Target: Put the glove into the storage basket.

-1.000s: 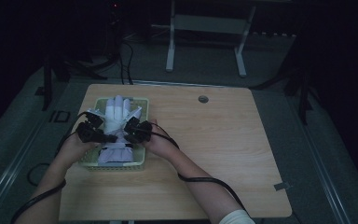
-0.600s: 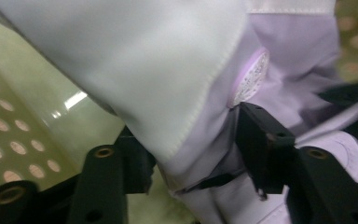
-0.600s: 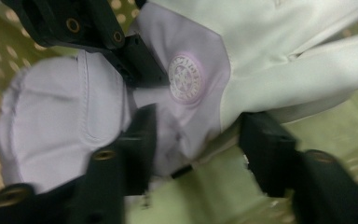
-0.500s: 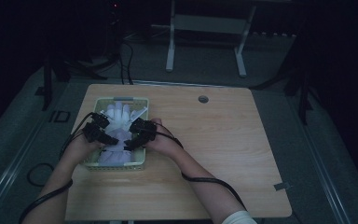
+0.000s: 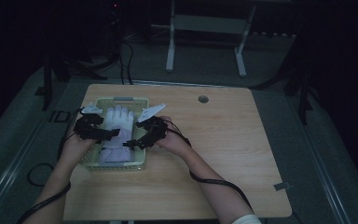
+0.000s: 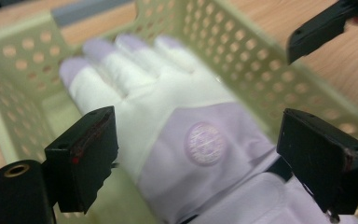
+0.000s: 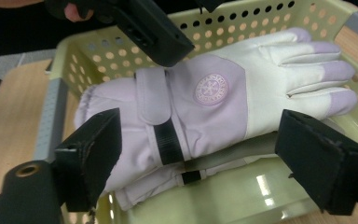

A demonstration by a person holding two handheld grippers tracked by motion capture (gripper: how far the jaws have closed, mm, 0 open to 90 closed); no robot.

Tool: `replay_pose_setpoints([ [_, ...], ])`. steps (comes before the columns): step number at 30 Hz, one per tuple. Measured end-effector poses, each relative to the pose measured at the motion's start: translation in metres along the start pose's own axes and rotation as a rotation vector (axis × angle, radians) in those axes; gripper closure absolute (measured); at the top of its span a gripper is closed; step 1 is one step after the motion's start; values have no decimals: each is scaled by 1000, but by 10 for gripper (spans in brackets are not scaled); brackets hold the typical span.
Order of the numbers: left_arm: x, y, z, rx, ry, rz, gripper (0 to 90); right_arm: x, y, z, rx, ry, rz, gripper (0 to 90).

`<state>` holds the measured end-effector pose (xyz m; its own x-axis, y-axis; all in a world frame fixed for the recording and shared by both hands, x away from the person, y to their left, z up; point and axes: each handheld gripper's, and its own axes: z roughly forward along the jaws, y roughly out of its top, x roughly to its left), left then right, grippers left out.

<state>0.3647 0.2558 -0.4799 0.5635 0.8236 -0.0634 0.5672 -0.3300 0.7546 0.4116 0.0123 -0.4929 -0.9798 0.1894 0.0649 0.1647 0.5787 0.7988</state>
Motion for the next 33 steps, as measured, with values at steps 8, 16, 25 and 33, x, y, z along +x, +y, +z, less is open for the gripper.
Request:
replay_pose_setpoints([
  [8,-25,-5,-7,-65,-91,44,130,1,-2,-18,-42,-7,-14,141],
  [16,-45,-1,-8,-102,-162,68,130,1,-5,-38,-70,-15,-25,141],
  [25,-78,10,-5,-125,-175,63,33,-1,-12,-62,-91,-15,-8,140],
  [33,-94,13,-1,-176,-236,68,21,-4,-19,-84,-91,-34,12,140],
])
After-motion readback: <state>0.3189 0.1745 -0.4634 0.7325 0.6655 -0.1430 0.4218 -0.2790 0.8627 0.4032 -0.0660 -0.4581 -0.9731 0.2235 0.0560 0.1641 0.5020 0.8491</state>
